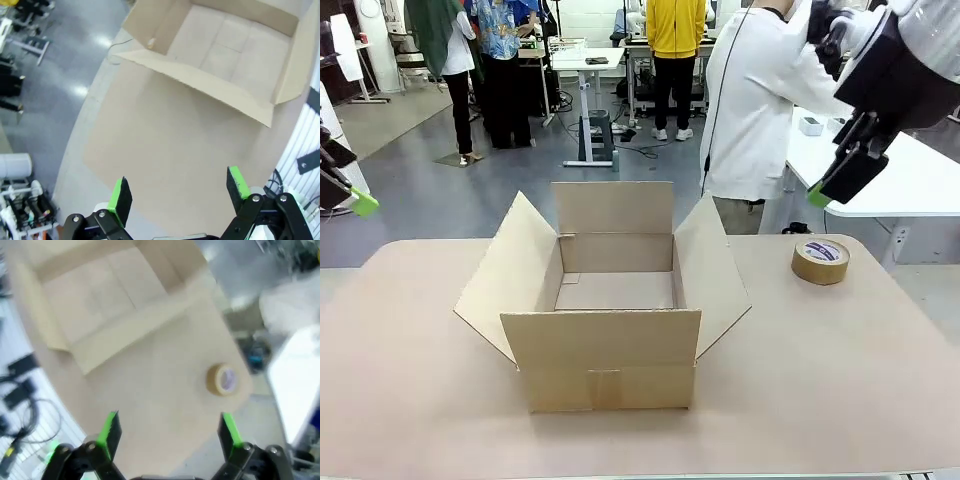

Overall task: Wrap the clocks to prevent damage.
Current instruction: Open the side flaps of the Package Box.

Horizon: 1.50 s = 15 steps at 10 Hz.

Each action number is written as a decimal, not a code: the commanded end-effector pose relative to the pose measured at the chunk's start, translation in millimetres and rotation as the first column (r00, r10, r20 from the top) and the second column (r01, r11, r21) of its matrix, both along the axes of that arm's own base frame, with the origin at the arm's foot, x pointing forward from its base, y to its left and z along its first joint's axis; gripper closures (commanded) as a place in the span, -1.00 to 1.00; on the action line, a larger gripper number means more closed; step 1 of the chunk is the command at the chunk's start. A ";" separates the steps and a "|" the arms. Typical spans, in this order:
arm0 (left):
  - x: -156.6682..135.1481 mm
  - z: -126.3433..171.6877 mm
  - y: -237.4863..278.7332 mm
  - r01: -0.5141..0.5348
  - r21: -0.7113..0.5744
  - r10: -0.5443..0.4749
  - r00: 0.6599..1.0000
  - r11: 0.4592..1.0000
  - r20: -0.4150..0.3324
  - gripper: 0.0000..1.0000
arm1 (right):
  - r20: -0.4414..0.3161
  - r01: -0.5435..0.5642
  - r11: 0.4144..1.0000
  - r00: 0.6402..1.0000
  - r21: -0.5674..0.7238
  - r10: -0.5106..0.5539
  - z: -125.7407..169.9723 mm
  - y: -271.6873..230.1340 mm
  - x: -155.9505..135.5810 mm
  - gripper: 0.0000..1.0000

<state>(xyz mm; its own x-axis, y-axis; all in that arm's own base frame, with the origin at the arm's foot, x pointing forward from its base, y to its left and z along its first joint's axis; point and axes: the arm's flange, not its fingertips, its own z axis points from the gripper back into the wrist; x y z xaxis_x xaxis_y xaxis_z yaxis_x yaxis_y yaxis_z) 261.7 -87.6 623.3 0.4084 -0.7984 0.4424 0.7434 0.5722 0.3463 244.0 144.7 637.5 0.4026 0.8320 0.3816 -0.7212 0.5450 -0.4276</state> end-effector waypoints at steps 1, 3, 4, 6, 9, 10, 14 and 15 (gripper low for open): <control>8.0 -5.0 4.4 0.040 -0.018 -0.041 0.998 0.999 -0.045 -0.99 | -0.026 -0.072 0.997 0.997 -0.020 0.071 -3.8 4.4 -2.2 -1.00; 8.0 -5.0 4.4 0.040 -0.018 -0.041 0.998 0.999 -0.045 -0.99 | -0.026 -0.072 0.997 0.997 -0.020 0.071 -3.8 4.4 -2.2 -1.00; 8.0 -5.0 4.4 0.040 -0.018 -0.041 0.998 0.999 -0.045 -0.99 | -0.026 -0.072 0.997 0.997 -0.020 0.071 -3.8 4.4 -2.2 -1.00; 28.1 -1.8 17.7 0.119 0.004 -0.118 0.992 0.993 -0.034 -0.99 | -0.111 -0.327 0.944 0.938 0.032 0.329 1.3 -15.5 20.2 -1.00; 68.8 9.4 71.1 0.468 -0.308 -0.513 0.855 0.828 -0.081 -0.99 | -0.051 -0.543 0.785 0.812 0.298 0.581 20.3 -80.6 57.0 -1.00; 80.4 11.8 85.4 0.533 -0.370 -0.582 0.813 0.761 -0.026 -0.99 | 0.006 -0.557 0.747 0.803 0.364 0.596 23.3 -98.6 63.8 -1.00; 80.9 -19.9 135.5 0.522 -0.460 -0.536 0.837 0.718 0.113 -0.99 | 0.094 -0.513 0.712 0.837 0.480 0.540 -5.8 -151.0 71.0 -1.00; 79.4 -18.4 144.8 0.498 -0.455 -0.513 0.852 0.738 0.101 -0.99 | 0.114 -0.520 0.696 0.833 0.495 0.541 -8.4 -157.2 72.3 -1.00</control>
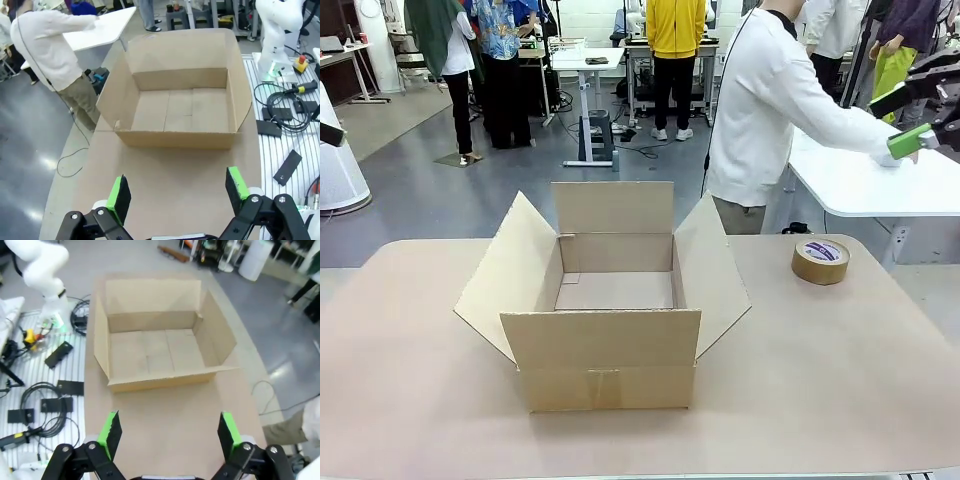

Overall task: Wrap the clocks to prevent damage.
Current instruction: Open the side flaps of the Package Box.

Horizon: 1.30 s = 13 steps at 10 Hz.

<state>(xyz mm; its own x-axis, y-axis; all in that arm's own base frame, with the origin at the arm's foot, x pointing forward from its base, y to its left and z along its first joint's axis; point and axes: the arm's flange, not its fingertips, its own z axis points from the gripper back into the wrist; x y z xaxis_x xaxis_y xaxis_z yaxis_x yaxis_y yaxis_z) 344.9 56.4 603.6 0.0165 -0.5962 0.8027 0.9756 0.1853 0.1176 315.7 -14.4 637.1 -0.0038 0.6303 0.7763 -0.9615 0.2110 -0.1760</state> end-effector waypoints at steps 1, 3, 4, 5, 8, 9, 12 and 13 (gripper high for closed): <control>-9.3 1.3 2.9 -0.026 0.014 0.026 1.000 1.000 0.003 -0.99 | 0.009 0.001 1.000 1.000 0.014 -0.001 -9.3 -2.3 2.0 -1.00; -17.4 6.5 5.9 -0.054 0.070 0.053 0.998 0.996 0.021 -0.99 | -0.002 0.018 1.000 1.000 -0.006 -0.019 -8.3 -1.7 1.8 -1.00; -8.1 0.9 12.5 -0.041 0.014 0.041 0.999 0.999 -0.009 -0.99 | -0.002 0.019 1.000 1.000 0.014 -0.019 -6.3 -9.5 1.7 -1.00; -8.1 0.9 12.5 -0.041 0.014 0.041 0.999 0.999 -0.009 -0.99 | -0.002 0.019 1.000 1.000 0.014 -0.019 -6.3 -9.5 1.7 -1.00; -11.2 1.9 11.8 -0.062 0.030 0.063 0.998 0.998 -0.023 -0.99 | -0.011 0.042 0.999 0.999 0.002 -0.042 -5.5 -9.5 -0.1 -1.00; -13.7 2.3 11.9 -0.044 0.026 0.045 0.999 0.999 -0.025 0.15 | 0.005 0.018 1.000 1.000 -0.022 -0.018 -8.5 -8.3 -1.0 0.19; -13.6 4.8 13.1 -0.039 0.016 0.040 0.998 0.999 -0.049 1.00 | -0.010 -0.022 0.999 1.000 -0.037 0.021 -9.5 -7.2 -1.4 0.30; -12.3 5.9 7.8 -0.033 0.015 0.033 0.998 0.999 -0.056 1.00 | -0.016 -0.020 0.999 1.000 -0.037 0.019 -9.2 -7.7 -0.6 1.00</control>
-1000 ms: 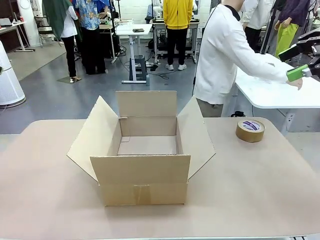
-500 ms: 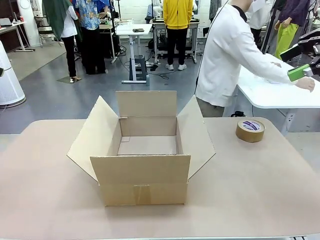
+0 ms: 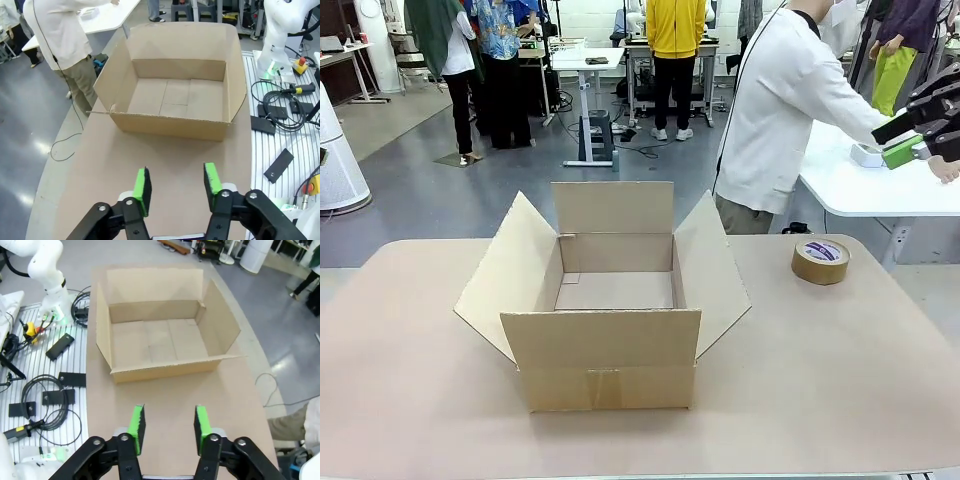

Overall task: Wrap the clocks to prevent damage.
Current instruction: Open the side flaps of the Package Box.

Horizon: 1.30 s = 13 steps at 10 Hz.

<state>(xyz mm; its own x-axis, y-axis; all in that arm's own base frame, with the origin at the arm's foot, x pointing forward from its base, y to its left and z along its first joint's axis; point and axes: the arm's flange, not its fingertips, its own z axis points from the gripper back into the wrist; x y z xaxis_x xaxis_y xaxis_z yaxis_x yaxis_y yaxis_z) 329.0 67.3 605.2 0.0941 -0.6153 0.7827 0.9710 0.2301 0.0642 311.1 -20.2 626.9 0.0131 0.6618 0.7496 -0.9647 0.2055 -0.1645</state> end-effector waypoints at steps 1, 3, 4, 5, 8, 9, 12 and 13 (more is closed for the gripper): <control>1.8 2.6 -5.3 0.017 -0.016 -0.017 1.000 1.000 0.002 0.65 | 0.000 -0.025 1.000 1.000 0.001 0.025 0.4 -3.0 3.5 1.00; 2.2 3.4 -6.1 0.021 -0.013 -0.021 1.000 1.000 -0.003 1.00 | -0.004 -0.027 1.000 1.000 0.008 0.027 0.3 -5.2 3.3 1.00; 3.4 4.6 -5.3 0.025 -0.009 -0.025 1.000 1.000 -0.006 1.00 | -0.005 -0.029 1.000 1.000 0.008 0.029 0.5 -5.4 3.5 1.00; 2.1 3.9 -5.2 0.026 -0.007 -0.027 1.000 1.000 -0.007 1.00 | -0.009 -0.036 0.999 0.999 0.008 0.036 0.1 -5.8 3.0 1.00; 3.1 5.5 -6.0 0.035 -0.001 -0.035 0.999 0.999 -0.015 1.00 | -0.013 -0.045 0.999 0.999 0.000 0.045 0.3 -4.8 3.5 1.00; 2.1 5.6 -5.8 0.036 0.002 -0.036 0.999 0.999 -0.014 1.00 | -0.017 -0.047 0.999 0.999 -0.003 0.047 -0.3 -4.7 3.3 1.00; 2.5 6.7 -8.7 0.028 0.019 -0.028 0.999 0.999 -0.021 1.00 | -0.023 -0.022 1.000 0.999 -0.006 0.022 0.5 -4.3 4.5 1.00; 4.5 13.0 -24.3 -0.074 0.047 0.077 0.995 0.996 -0.067 1.00 | -0.127 0.179 0.983 0.975 -0.031 -0.182 4.4 15.6 8.4 1.00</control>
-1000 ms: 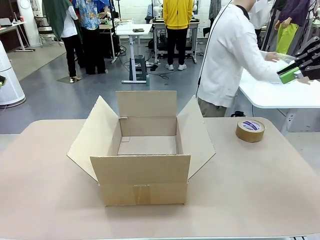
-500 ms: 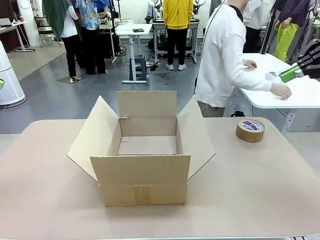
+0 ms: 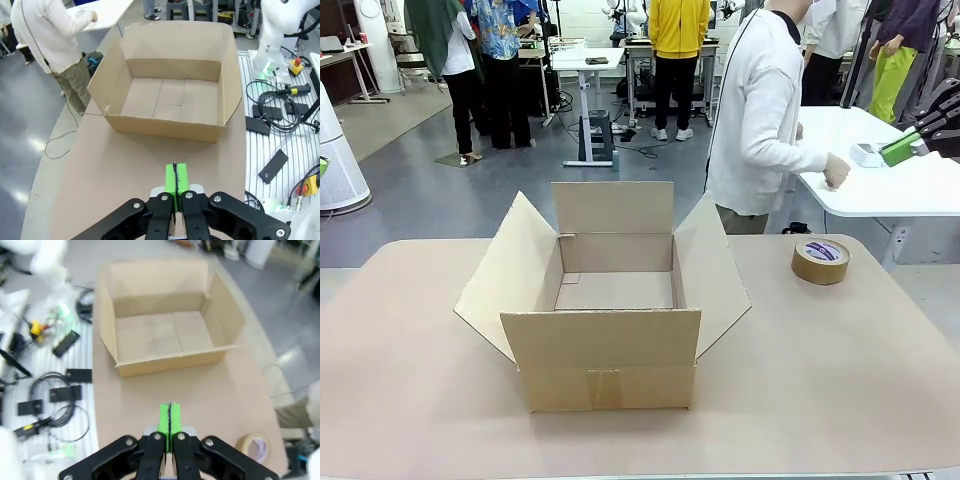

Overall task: Wrap the clocks to prevent damage.
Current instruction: Open the side flaps of the Package Box.

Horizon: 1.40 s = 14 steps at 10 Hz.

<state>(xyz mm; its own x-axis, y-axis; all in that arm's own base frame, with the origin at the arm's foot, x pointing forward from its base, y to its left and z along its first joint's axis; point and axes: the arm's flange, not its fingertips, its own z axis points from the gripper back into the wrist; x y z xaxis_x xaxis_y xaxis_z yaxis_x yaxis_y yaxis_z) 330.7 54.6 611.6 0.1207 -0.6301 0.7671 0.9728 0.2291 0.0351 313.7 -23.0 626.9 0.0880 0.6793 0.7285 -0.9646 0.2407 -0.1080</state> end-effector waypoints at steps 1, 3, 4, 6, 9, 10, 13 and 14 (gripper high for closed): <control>0.2 20.1 -33.0 -0.139 0.060 0.142 0.989 0.989 -0.050 1.00 | -0.119 0.345 0.938 0.931 -0.014 -0.345 12.9 49.2 3.5 1.00; 11.5 45.6 -88.4 -0.366 0.210 0.397 0.909 0.906 -0.128 1.00 | -0.234 0.486 0.863 0.831 -0.134 -0.504 29.0 114.6 0.6 1.00; 21.8 55.0 -119.2 -0.462 0.333 0.532 0.832 0.822 -0.160 1.00 | -0.281 0.544 0.820 0.771 -0.177 -0.572 39.6 147.2 6.7 1.00; 34.7 57.2 -171.8 -0.541 0.506 0.689 0.708 0.672 -0.157 1.00 | -0.425 0.617 0.748 0.625 -0.246 -0.655 48.1 196.9 18.8 1.00; 60.6 29.1 -216.6 -0.512 0.653 0.752 0.645 0.559 -0.139 1.00 | -0.426 0.705 0.608 0.454 -0.365 -0.782 33.0 237.9 48.9 1.00; 64.2 22.7 -221.4 -0.501 0.660 0.749 0.647 0.559 -0.144 1.00 | -0.390 0.713 0.576 0.437 -0.399 -0.811 25.3 244.6 52.6 1.00; 56.6 9.7 -221.4 -0.527 0.661 0.759 0.643 0.534 -0.099 1.00 | -0.432 0.690 0.626 0.471 -0.364 -0.770 22.3 235.8 49.1 1.00; 56.6 9.7 -221.4 -0.527 0.661 0.759 0.643 0.534 -0.099 1.00 | -0.432 0.690 0.626 0.471 -0.364 -0.770 22.3 235.8 49.1 1.00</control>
